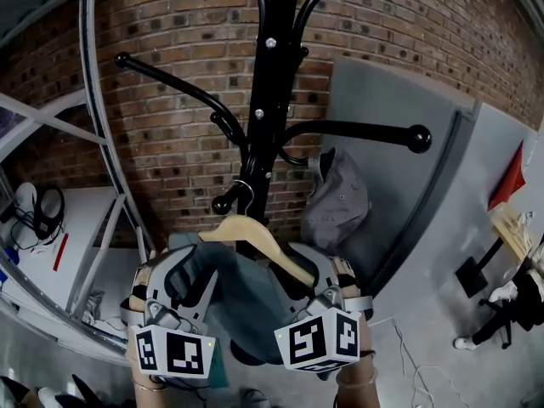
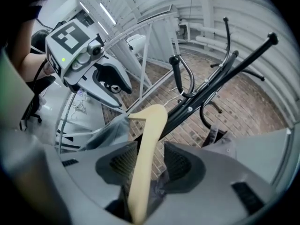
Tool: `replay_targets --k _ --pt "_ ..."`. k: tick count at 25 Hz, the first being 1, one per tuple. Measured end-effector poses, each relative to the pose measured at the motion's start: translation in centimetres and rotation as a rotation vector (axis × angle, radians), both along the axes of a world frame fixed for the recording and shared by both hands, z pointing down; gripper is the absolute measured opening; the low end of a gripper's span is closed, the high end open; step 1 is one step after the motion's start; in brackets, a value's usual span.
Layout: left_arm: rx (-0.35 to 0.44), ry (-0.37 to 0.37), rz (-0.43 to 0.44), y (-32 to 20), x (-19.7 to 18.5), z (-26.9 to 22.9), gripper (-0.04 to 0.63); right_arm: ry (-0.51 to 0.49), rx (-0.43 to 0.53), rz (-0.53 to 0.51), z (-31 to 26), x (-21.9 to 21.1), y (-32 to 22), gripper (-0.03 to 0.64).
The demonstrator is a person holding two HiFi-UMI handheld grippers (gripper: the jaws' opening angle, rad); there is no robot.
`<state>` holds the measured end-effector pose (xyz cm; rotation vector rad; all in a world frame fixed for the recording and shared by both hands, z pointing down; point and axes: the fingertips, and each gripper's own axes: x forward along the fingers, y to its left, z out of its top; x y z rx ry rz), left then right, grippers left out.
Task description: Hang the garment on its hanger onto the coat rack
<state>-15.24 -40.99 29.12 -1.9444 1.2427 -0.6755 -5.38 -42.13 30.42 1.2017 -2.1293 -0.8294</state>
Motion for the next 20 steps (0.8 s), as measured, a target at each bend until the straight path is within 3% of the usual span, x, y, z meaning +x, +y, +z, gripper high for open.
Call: replay_targets --k 10,14,17,20 --pt "-0.002 0.003 -0.026 3.4 0.4 0.4 0.175 -0.074 0.005 -0.025 -0.7 1.1 3.8 0.167" --pt "0.008 0.078 -0.012 5.6 0.9 -0.2 0.175 -0.208 -0.073 -0.060 -1.0 1.9 5.8 0.162" --pt "-0.017 0.120 -0.013 7.2 1.1 -0.1 0.175 -0.252 -0.073 -0.087 -1.4 2.5 7.5 0.110" --pt "-0.039 0.150 -0.022 8.3 1.1 0.2 0.174 -0.271 -0.072 -0.089 -1.3 3.1 8.5 0.107"
